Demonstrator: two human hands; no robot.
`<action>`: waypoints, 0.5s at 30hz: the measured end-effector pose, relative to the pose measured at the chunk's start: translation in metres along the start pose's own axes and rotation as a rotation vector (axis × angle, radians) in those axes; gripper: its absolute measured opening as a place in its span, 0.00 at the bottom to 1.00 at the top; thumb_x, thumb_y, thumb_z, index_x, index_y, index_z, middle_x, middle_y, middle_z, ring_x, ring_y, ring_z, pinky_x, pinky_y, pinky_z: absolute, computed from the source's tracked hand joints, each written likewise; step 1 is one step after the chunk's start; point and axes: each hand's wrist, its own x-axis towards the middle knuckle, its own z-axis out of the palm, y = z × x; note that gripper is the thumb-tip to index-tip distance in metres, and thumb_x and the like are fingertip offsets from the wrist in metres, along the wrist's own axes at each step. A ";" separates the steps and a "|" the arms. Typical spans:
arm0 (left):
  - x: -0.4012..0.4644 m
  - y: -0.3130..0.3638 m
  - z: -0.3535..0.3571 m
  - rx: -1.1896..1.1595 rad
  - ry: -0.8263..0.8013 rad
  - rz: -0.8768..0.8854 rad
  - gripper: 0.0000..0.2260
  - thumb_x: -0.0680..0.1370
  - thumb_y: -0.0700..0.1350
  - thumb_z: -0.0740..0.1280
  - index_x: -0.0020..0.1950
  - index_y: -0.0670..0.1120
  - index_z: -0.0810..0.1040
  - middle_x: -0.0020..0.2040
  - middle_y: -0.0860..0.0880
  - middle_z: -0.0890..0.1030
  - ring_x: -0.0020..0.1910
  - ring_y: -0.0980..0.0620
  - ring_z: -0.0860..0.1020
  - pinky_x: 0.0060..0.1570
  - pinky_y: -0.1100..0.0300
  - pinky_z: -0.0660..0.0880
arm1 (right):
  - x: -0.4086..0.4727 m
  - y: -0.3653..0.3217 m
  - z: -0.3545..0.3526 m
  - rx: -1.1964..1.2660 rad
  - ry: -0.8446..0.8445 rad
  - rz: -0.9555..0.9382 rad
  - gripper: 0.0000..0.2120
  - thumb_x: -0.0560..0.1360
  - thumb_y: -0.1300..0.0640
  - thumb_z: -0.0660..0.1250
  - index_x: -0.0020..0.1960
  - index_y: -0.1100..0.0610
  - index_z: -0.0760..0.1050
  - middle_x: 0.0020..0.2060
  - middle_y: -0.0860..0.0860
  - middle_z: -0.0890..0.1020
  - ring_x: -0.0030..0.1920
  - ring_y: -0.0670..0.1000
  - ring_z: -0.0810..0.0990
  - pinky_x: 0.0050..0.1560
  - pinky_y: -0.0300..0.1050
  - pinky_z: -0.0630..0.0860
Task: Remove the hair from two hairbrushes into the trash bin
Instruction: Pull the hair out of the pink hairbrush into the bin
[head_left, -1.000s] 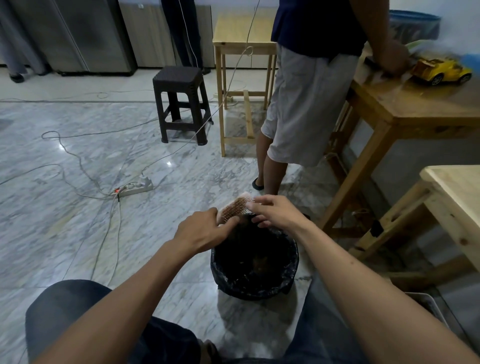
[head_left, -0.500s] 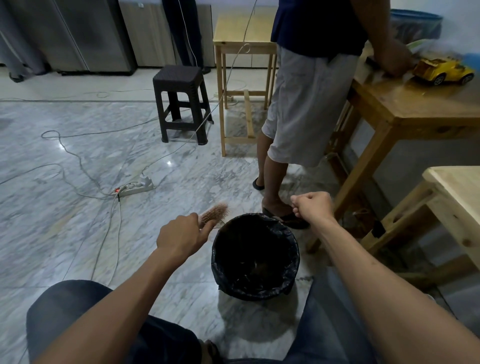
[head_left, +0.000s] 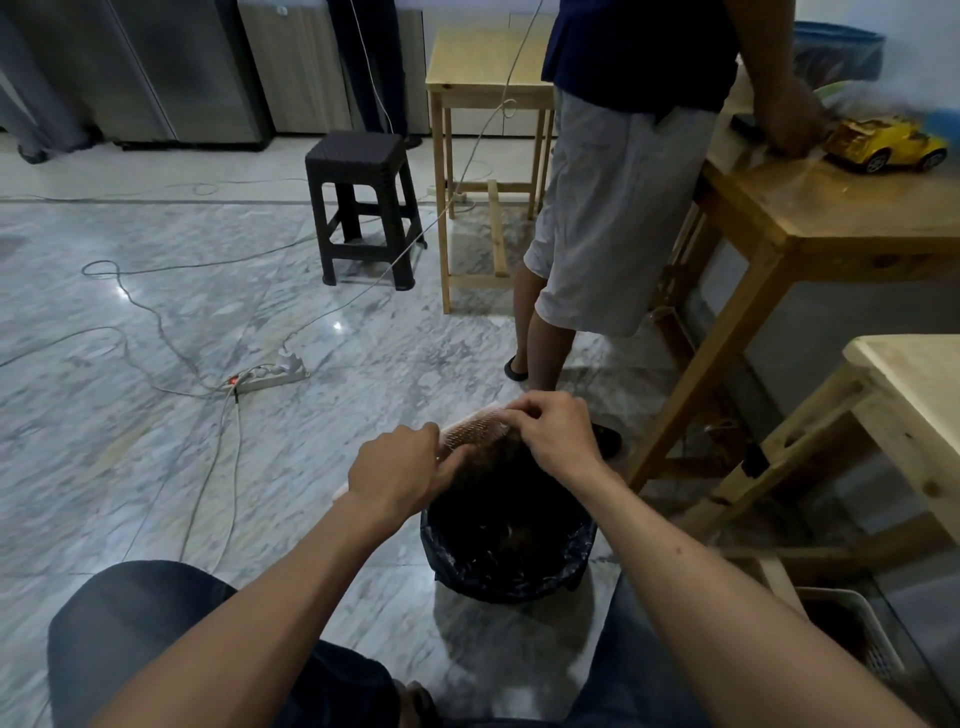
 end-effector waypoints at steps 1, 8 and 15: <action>-0.001 -0.002 0.001 -0.016 -0.005 -0.011 0.23 0.77 0.69 0.55 0.42 0.49 0.69 0.34 0.49 0.76 0.31 0.46 0.77 0.29 0.57 0.71 | 0.001 0.000 -0.002 -0.030 0.003 0.018 0.06 0.76 0.52 0.75 0.46 0.53 0.88 0.41 0.48 0.89 0.48 0.48 0.86 0.55 0.47 0.80; -0.003 -0.032 0.005 -0.107 -0.057 -0.185 0.27 0.76 0.71 0.54 0.37 0.48 0.69 0.34 0.49 0.76 0.32 0.47 0.76 0.29 0.57 0.67 | 0.007 0.020 -0.043 -0.099 0.136 0.251 0.07 0.79 0.58 0.69 0.49 0.57 0.87 0.49 0.54 0.88 0.55 0.55 0.83 0.53 0.42 0.71; 0.003 -0.016 0.006 -0.286 -0.180 -0.176 0.24 0.73 0.69 0.61 0.39 0.47 0.69 0.36 0.49 0.77 0.34 0.49 0.75 0.32 0.56 0.68 | 0.005 0.036 -0.031 0.005 -0.118 0.276 0.12 0.81 0.46 0.66 0.59 0.51 0.81 0.53 0.49 0.85 0.56 0.52 0.83 0.54 0.48 0.79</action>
